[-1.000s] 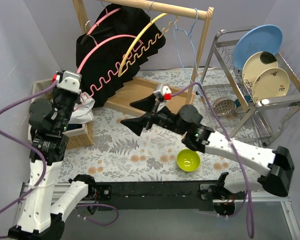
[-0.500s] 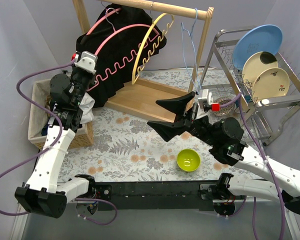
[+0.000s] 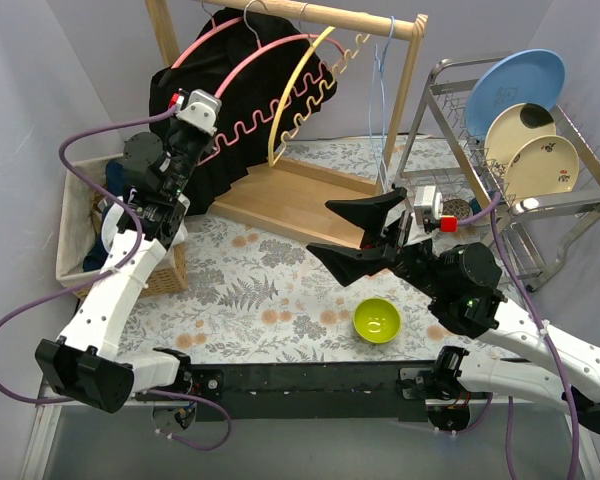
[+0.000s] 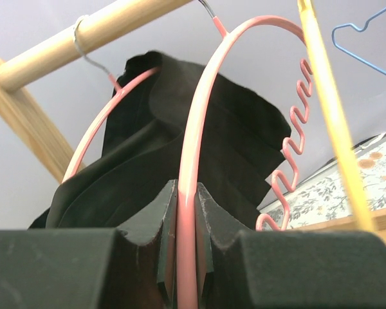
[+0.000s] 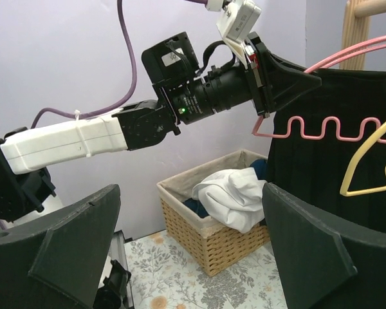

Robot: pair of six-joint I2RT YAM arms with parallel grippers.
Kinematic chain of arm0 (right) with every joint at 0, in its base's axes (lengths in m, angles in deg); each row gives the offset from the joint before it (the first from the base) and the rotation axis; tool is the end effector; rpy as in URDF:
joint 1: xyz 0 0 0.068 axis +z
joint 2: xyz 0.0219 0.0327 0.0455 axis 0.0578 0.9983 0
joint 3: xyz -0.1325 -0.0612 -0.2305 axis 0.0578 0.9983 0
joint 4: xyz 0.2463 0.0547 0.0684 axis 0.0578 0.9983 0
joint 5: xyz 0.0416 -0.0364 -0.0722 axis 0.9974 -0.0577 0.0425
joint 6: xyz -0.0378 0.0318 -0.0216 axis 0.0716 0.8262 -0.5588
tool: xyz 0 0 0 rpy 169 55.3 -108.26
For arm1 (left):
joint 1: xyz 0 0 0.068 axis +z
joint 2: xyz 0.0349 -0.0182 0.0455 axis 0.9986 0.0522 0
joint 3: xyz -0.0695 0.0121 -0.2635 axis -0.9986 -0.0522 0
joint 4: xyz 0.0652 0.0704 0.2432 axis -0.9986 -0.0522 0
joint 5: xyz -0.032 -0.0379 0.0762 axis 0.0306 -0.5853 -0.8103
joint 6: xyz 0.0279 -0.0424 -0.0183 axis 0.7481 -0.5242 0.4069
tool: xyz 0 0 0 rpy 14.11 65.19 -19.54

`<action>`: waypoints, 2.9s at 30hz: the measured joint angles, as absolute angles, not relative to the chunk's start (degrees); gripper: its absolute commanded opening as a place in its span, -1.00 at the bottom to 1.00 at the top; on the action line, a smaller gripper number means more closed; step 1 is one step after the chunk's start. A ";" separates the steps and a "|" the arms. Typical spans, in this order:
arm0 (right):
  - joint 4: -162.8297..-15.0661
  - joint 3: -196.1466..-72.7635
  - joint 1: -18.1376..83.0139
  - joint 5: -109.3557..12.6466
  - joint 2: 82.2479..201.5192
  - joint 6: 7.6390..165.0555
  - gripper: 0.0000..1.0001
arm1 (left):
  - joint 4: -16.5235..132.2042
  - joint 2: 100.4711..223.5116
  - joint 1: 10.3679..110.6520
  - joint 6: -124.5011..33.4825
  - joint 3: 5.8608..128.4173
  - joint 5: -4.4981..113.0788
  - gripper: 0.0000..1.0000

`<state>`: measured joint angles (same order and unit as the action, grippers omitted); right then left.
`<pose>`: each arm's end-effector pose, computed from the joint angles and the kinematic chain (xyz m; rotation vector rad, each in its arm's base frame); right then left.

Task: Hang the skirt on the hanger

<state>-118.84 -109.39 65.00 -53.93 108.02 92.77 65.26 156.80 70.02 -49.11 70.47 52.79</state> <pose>0.0812 0.1537 0.4406 -0.4722 0.9636 1.2079 0.2616 -0.0843 0.4722 0.1230 1.3291 -0.5544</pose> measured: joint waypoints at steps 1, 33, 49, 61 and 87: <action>-118.89 -109.21 65.00 -54.00 107.87 92.72 0.96 | 65.28 156.98 69.58 -48.87 70.85 52.75 -1.00; -113.55 -106.72 65.00 -55.63 100.27 93.23 0.96 | 49.26 140.10 62.76 -67.62 72.16 35.46 0.96; -105.55 -106.70 65.00 -57.58 93.31 97.29 0.87 | 13.98 147.49 76.40 -103.16 61.43 13.19 0.96; -104.77 -105.41 65.00 -59.90 89.71 97.82 0.83 | 21.98 143.56 92.66 -112.45 45.43 21.19 -0.40; -104.22 -105.41 65.00 -60.77 89.60 97.82 0.83 | 31.49 158.81 105.03 -120.25 40.88 14.89 0.34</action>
<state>-104.22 -105.41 65.00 -60.77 89.60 97.82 31.49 158.81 105.03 -120.25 40.88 14.89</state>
